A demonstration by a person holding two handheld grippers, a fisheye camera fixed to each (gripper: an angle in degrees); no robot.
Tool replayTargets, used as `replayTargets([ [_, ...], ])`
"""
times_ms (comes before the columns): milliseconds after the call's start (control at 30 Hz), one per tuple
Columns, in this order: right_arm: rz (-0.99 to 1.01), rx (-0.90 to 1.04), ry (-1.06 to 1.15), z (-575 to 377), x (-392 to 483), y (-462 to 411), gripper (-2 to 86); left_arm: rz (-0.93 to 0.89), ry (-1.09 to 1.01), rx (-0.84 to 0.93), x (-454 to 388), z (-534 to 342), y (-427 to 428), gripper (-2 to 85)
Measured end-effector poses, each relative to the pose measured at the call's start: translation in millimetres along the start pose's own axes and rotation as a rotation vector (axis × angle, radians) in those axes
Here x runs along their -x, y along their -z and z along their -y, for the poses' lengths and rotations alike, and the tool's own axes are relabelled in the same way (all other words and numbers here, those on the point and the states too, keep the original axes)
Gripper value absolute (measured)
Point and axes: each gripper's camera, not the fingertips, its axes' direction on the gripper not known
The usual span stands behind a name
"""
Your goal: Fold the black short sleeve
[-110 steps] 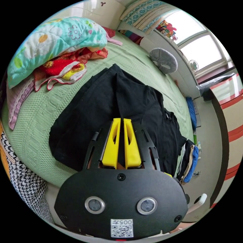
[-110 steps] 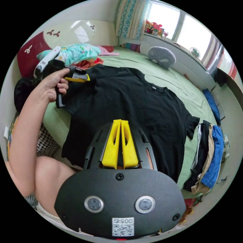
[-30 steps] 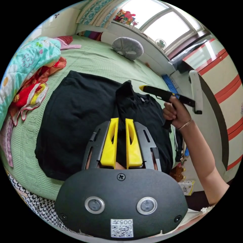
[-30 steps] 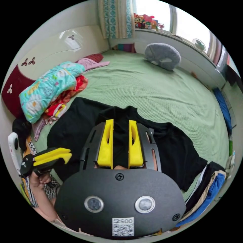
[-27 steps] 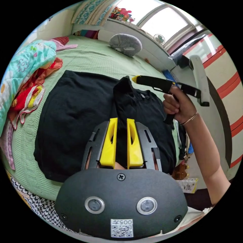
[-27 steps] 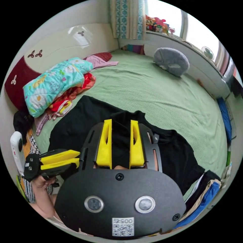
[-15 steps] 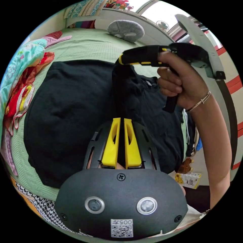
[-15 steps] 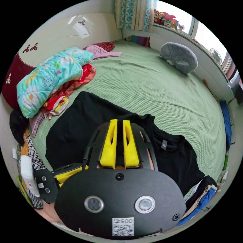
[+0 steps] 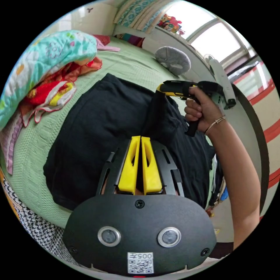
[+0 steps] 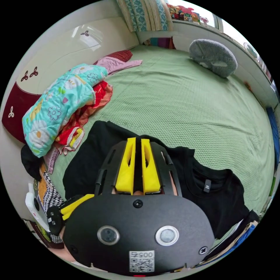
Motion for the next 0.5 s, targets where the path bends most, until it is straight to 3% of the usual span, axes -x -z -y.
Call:
replayTargets([
  [100,-0.013,0.079,-0.004,13.3,-6.1,-5.0,0.3,-0.016,0.007,0.007,3.3,-1.1,1.5,0.6],
  [333,0.176,0.146,-0.048,27.4,-40.2,46.2,3.4,-0.032,0.023,0.002,13.5,-3.1,10.6,0.9],
  [500,0.228,0.097,-0.09,22.2,-59.8,68.5,4.2,-0.015,0.009,-0.005,12.8,-5.9,17.0,0.7],
])
